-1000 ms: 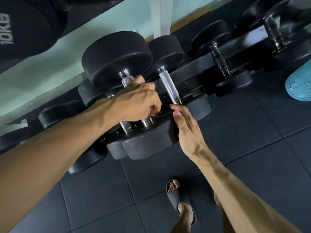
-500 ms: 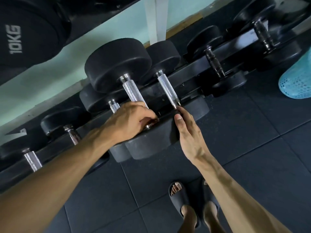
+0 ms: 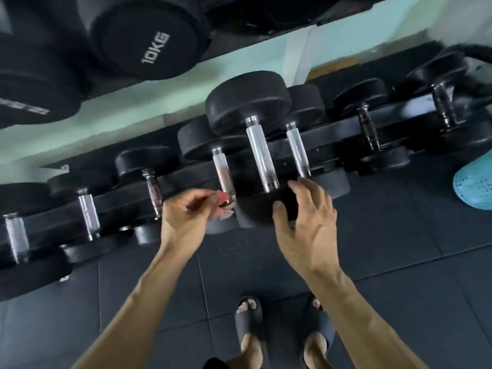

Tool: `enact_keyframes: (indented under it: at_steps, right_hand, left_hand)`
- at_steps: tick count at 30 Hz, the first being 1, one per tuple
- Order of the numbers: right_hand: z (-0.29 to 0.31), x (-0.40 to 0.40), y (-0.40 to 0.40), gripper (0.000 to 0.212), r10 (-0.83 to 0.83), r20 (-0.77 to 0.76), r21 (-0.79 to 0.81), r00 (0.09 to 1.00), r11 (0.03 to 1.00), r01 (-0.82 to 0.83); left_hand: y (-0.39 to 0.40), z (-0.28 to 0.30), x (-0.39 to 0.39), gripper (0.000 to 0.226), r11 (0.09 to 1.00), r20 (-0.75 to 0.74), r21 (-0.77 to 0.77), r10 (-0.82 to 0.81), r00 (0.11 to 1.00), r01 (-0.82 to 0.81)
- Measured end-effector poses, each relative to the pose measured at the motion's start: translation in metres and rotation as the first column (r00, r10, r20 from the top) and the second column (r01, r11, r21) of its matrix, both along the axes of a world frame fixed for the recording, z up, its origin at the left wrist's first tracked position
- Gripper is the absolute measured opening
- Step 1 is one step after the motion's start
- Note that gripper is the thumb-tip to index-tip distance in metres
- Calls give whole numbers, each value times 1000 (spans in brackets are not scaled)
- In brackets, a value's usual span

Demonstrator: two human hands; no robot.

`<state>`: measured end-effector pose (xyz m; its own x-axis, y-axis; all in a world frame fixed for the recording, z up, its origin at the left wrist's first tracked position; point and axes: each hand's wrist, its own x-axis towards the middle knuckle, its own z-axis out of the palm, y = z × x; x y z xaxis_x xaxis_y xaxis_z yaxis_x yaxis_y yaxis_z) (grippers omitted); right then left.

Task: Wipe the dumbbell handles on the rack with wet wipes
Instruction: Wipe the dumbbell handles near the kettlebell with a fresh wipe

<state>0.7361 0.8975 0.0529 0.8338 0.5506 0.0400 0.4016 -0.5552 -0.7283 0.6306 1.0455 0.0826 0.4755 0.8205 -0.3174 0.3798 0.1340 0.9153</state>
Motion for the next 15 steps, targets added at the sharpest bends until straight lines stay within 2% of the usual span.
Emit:
enact_keyframes:
  at_steps: [3,7,9,12,15]
  right_hand:
    - [16,-26,26,41,79,123,39,989,996,-84]
    - [16,-66,77,37,124,142,56,982,990,-133]
    - [8,-86,104,36,98,125,94,987,989,-110]
    - [-8,-111,135,37,80,103,170,991,981,-97]
    - [-25,-124,153,30,-25,74,195,997,981,10]
  left_hand:
    - [9,2,-19,6,991,33,-116,66,997,-61]
    - [44,2,-44,5,992,12,-114,-44,999,45]
    - [67,1,-52,11,979,40,-177,-92,995,97]
    - [101,-12,-63,34,949,87,-256,-166,982,183]
    - [122,-28,-67,35,913,81,-308,-256,963,269]
